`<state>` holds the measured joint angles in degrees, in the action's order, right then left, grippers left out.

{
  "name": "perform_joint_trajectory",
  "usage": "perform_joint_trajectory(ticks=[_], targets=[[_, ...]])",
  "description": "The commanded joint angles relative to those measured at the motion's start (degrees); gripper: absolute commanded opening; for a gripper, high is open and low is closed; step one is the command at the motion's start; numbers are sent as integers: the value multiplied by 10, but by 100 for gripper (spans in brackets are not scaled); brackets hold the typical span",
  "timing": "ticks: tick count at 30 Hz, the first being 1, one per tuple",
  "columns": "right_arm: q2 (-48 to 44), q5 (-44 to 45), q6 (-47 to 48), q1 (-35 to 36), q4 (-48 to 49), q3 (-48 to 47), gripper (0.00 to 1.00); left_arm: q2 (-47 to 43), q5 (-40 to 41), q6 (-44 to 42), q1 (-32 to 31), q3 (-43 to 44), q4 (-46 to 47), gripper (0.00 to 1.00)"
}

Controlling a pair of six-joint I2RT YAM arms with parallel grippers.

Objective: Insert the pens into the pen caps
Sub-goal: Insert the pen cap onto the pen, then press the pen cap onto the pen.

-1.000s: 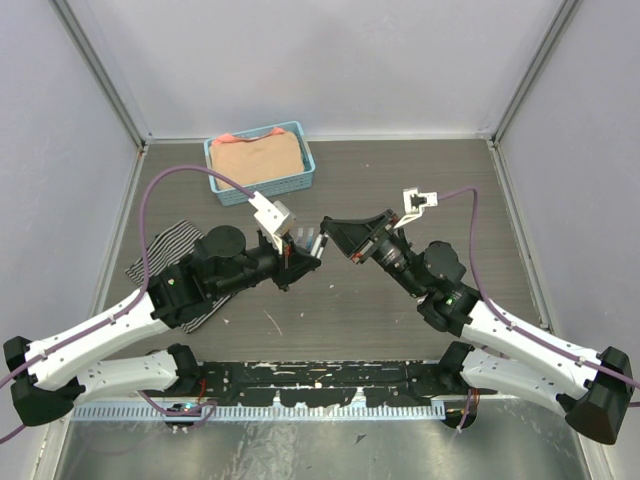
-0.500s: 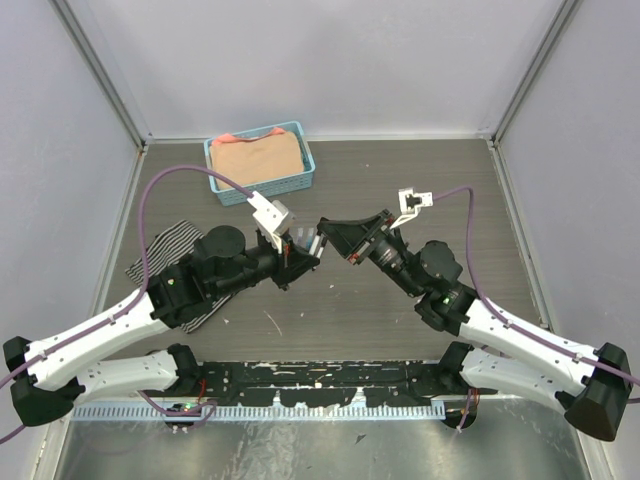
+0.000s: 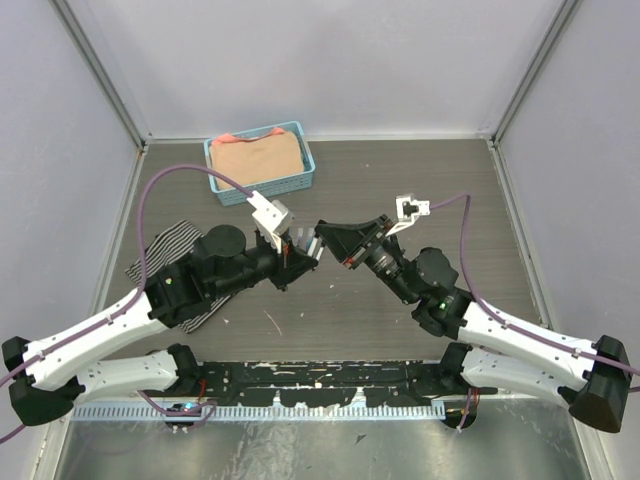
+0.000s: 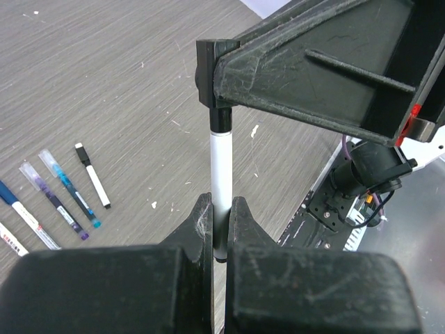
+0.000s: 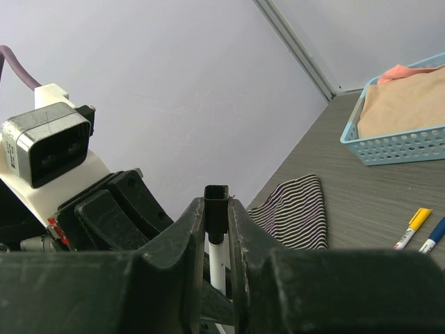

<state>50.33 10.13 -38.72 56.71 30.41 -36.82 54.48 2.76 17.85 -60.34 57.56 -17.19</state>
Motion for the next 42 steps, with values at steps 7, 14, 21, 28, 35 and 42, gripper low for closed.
perform_joint_trajectory(ticks=[7,14,21,28,35,42], targets=[[28,-23,10,57,-25,9,0,-24,29,-2,0,38,121,0],[12,-13,37,58,-49,-36,8,-21,4,-10,0,37,118,0],[13,-24,53,59,-69,-77,36,-26,0,-9,0,32,118,0],[-20,-10,59,58,-88,-72,51,-28,5,-12,0,34,113,0],[-51,97,80,58,-230,-147,70,-32,7,-13,0,29,103,0],[1,145,72,58,-342,-268,76,-35,6,-15,0,24,98,0]])
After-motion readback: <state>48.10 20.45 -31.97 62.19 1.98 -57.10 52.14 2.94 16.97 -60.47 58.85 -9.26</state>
